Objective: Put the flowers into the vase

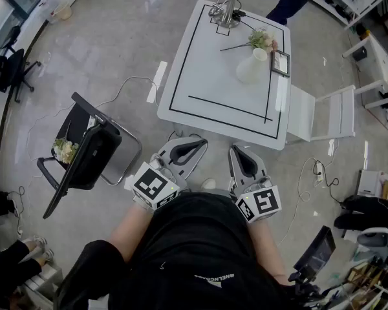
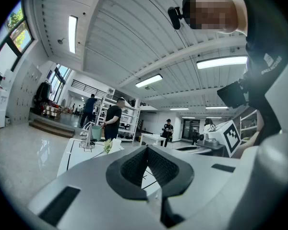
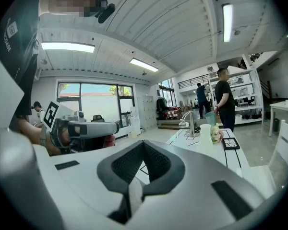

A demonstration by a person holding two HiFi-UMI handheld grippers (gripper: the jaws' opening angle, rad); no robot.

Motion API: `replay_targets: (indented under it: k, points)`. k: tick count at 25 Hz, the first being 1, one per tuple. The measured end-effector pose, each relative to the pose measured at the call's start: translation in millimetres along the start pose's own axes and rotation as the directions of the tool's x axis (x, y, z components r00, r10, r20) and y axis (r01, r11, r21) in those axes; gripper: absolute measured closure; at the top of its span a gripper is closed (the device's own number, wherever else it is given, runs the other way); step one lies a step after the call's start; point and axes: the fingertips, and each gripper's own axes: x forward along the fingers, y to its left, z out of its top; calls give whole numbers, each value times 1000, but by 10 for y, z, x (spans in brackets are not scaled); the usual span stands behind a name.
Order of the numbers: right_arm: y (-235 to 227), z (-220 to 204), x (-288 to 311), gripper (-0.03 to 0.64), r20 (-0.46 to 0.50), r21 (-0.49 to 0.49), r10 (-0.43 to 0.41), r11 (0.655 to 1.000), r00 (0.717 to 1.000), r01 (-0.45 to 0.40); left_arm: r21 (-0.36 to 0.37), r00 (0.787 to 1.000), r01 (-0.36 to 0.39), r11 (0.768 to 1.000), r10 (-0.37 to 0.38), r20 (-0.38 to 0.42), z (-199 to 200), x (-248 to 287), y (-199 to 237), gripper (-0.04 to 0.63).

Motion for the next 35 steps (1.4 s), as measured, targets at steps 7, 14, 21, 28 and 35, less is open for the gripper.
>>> replay_targets:
  k: [7, 14, 21, 28, 35]
  points:
    - [-47, -27, 33, 606, -14, 20, -14, 1000, 1000, 14, -39, 1000, 18, 999, -19, -20, -40, 42, 37, 591]
    - [-13, 7, 140, 606, 12, 61, -13, 998, 1000, 12, -57, 998, 27, 998, -30, -55, -134, -6, 129, 591]
    - [83, -28, 359, 606, -10, 87, -36, 996, 999, 36, -96, 997, 2, 995, -9, -73, -209, -210, 430, 591]
    - [362, -143, 609, 605, -38, 87, -15, 996, 999, 19, -121, 997, -7, 993, -3, -83, -236, -432, 706, 591]
    - [294, -168, 716, 606, -46, 95, -16, 995, 999, 21, -147, 994, -21, 989, 6, -105, -361, -398, 823, 591]
